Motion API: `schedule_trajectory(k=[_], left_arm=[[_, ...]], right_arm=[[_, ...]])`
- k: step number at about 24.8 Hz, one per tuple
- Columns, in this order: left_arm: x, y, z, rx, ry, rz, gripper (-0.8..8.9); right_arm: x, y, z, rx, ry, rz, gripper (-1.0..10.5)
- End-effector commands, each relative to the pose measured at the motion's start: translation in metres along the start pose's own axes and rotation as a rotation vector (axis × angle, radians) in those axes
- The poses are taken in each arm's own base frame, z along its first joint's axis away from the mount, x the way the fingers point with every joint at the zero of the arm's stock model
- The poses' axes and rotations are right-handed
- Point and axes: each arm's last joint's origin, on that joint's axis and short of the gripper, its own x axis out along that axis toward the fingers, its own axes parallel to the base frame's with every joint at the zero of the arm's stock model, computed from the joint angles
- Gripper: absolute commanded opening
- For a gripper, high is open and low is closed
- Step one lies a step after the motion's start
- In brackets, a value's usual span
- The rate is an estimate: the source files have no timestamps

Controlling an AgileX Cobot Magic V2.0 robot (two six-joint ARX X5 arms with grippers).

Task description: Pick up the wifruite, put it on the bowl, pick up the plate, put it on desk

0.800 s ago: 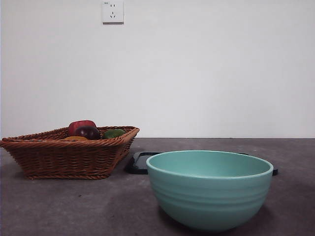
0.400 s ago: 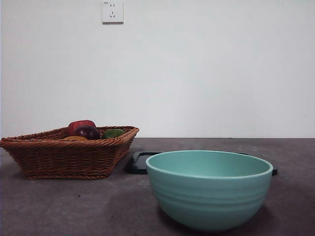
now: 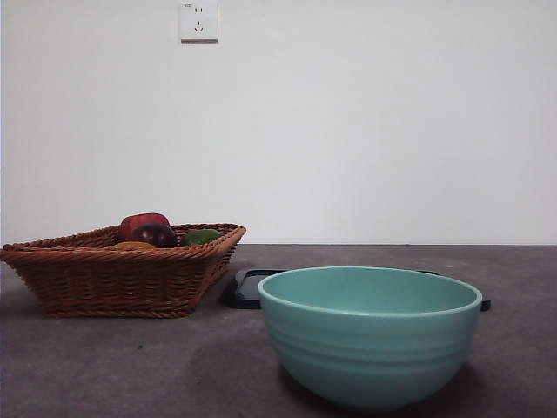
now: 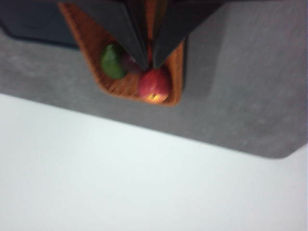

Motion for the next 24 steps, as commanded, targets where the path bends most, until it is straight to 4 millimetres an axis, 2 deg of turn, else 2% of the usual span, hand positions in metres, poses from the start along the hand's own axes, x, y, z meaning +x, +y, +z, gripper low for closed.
schedule_trajectory(k=[1,6,12,18,24], left_arm=[[0.000,-0.008,0.020,0.000,-0.002,-0.043,0.15],[0.003,-0.020,0.049,0.001,0.043,-0.171,0.15],[0.014,-0.032,0.066,0.007,0.210,-0.343,0.15],[0.030,-0.038,0.065,0.049,0.385,-0.497,0.15],[0.039,-0.044,0.054,0.038,0.517,-0.615,0.15]], right_arm=[[-0.002,0.009,0.014,0.013,0.021,0.075,0.1],[-0.004,0.024,0.033,-0.027,0.070,0.204,0.1],[-0.002,0.037,0.049,-0.113,0.154,0.285,0.1],[0.001,0.049,0.058,-0.177,0.251,0.412,0.1],[0.004,0.050,0.052,-0.235,0.399,0.439,0.1]])
